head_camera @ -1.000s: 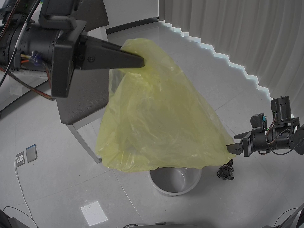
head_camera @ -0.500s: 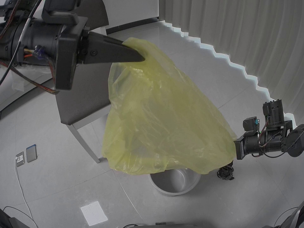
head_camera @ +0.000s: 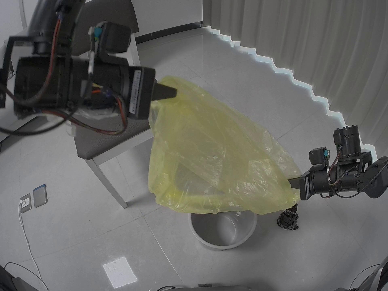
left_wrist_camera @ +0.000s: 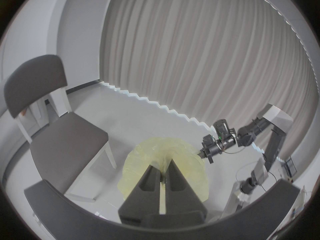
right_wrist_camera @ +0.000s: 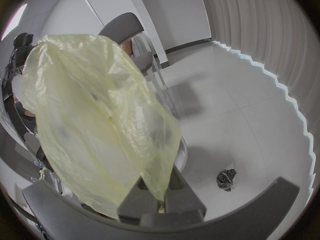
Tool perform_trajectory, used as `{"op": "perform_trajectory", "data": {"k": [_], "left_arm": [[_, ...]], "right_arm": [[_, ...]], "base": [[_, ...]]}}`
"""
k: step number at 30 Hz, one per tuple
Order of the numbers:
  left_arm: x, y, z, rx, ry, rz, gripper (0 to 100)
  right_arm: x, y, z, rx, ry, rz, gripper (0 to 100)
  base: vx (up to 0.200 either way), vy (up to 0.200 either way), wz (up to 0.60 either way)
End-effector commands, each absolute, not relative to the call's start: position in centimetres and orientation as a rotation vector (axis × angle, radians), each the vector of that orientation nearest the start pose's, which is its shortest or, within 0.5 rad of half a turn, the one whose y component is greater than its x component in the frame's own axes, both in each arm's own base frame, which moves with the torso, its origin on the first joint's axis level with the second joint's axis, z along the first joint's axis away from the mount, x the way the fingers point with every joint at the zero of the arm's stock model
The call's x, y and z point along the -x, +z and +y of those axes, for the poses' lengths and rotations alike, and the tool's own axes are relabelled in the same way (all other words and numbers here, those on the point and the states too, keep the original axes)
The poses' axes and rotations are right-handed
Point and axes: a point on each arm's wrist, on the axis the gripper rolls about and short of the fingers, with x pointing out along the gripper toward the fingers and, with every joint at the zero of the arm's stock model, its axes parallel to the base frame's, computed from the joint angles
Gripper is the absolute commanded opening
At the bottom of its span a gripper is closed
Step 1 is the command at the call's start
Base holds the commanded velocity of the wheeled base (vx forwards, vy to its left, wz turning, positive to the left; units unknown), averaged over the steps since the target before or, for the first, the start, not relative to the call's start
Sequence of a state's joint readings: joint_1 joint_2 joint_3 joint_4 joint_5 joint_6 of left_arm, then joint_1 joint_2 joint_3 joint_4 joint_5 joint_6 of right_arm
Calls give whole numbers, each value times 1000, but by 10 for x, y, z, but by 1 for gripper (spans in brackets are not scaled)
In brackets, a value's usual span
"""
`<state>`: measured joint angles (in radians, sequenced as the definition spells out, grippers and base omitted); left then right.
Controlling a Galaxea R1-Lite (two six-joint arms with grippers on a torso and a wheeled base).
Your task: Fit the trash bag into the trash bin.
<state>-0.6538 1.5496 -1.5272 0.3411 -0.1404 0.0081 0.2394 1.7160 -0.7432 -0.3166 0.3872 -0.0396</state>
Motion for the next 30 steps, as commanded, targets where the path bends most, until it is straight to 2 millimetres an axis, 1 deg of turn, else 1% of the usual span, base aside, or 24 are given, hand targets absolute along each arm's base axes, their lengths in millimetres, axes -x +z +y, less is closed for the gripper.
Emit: {"op": "perform_trajectory", "data": {"k": [1,3,6,7,9,15,20,23,24,25,28,30], "left_arm": [[-224,245,-158,123,-584,382,0],[-235,219,-163,148,-571,393,0],[-248,192,-170,206,-556,404,0],[-248,190,-171,211,-555,405,0],[-257,173,-178,230,-551,424,0],[-278,139,-195,250,-545,474,0],[-291,108,-209,261,-549,491,0],[-297,92,-214,261,-553,495,0],[-297,92,-214,261,-553,495,0],[-298,87,-214,260,-563,505,0],[-299,81,-212,266,-573,529,0],[-297,81,-215,294,-571,539,0]], "right_arm": [[-295,125,81,-10,566,675,0],[-298,119,81,-10,563,695,0],[-303,110,82,-12,560,718,0],[-304,110,82,-12,560,720,0],[-309,102,81,-15,550,740,0],[-320,87,74,-26,524,780,0],[-325,67,73,-26,517,834,0],[-329,59,73,-37,511,840,0],[-329,59,73,-37,511,840,0],[-330,55,72,-38,508,841,0],[-330,46,72,-37,508,865,0],[-327,45,72,-37,510,878,0]], "base": [[0,0,0],[0,0,0],[0,0,0],[0,0,0],[0,0,0],[0,0,0],[0,0,0],[0,0,0],[0,0,0],[0,0,0],[0,0,0],[0,0,0]]}}
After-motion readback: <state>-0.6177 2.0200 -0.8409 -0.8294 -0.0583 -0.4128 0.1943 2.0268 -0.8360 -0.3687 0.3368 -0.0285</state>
